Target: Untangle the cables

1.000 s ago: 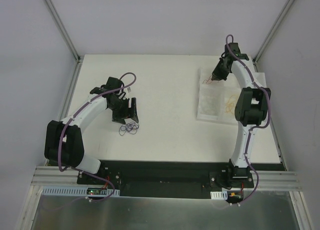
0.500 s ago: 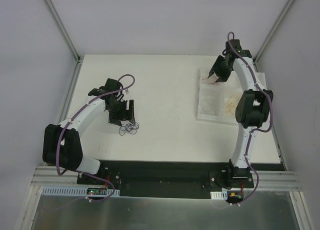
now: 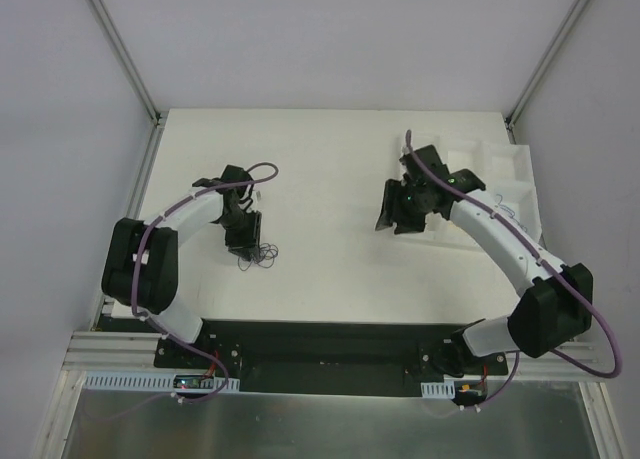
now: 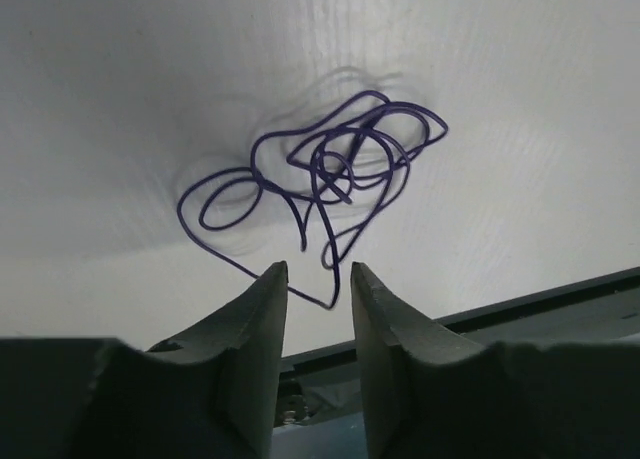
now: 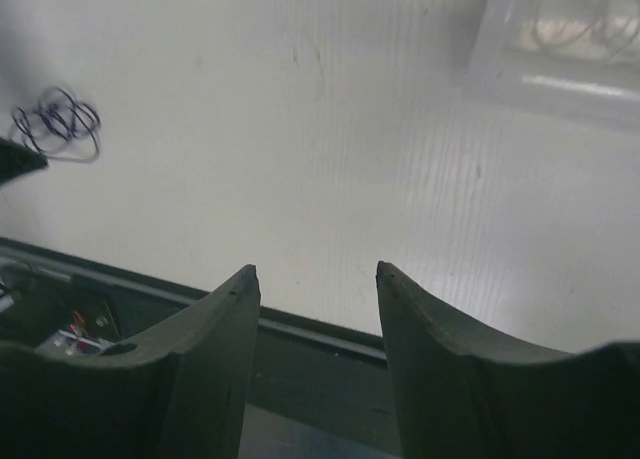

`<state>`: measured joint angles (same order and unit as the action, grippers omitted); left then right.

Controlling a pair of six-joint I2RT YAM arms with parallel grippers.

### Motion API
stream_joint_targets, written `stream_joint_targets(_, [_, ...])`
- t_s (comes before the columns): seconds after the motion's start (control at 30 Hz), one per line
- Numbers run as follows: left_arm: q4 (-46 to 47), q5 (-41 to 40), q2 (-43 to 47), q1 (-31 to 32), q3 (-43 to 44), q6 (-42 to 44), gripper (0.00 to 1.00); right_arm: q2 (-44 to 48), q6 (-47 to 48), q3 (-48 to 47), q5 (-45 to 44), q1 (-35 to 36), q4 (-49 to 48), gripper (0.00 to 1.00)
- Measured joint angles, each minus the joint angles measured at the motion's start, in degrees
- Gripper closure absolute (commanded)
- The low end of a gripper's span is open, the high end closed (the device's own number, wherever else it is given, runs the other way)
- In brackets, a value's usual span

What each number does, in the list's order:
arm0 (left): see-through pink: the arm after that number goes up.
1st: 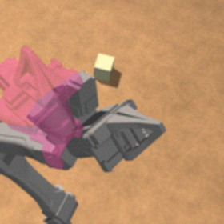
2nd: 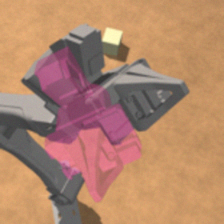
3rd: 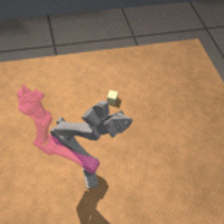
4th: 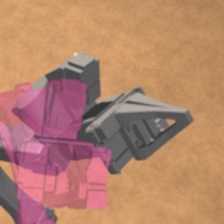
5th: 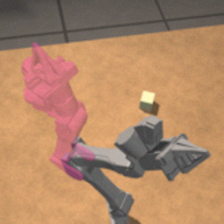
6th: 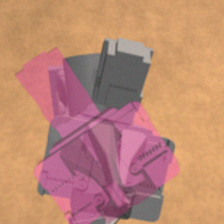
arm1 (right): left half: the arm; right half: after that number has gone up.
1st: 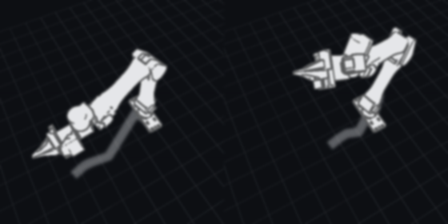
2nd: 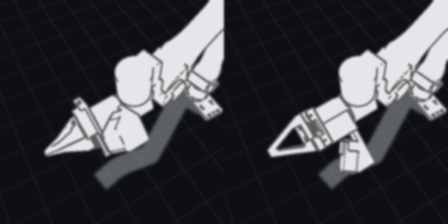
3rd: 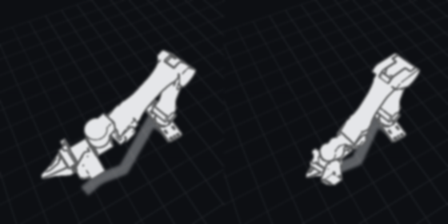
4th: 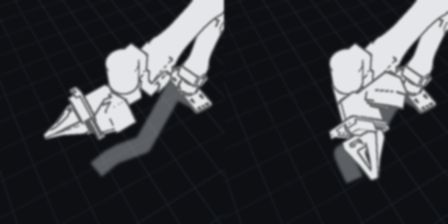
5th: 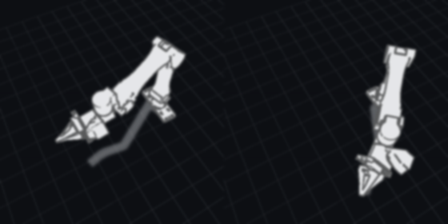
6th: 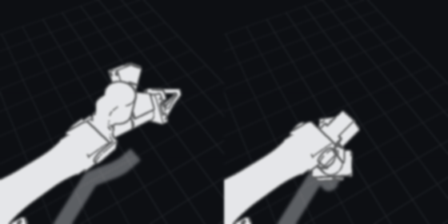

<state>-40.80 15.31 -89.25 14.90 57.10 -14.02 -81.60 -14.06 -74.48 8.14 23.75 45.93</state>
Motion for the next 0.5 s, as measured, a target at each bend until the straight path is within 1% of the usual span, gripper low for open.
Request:
stream_joint_targets(0.07, [0.6,0.2,-3.1,0.0,0.5,0.3,0.95,0.7,-1.0,4.4,0.3,3.4,-0.4,0.47])
stream_joint_targets(0.13, [1.5,1.1,-5.3,0.0,0.7,0.6,1.00,0.5,-2.0,7.8,0.4,5.7,-1.1,0.47])
stream_joint_targets(0.27, [1.7,5.0,-4.1,0.5,0.7,0.1,1.00,-0.5,-2.9,9.7,2.4,8.5,-2.7,0.46])
stream_joint_targets(0.37, [2.2,10.4,0.7,2.6,0.3,-0.8,1.00,-1.8,-3.1,9.5,4.2,10.6,-5.3,0.46])
stream_joint_targets(0.5, [3.5,15.9,8.3,7.9,0.2,-2.2,1.00,-4.5,-4.2,9.6,6.8,14.8,-10.0,0.46])
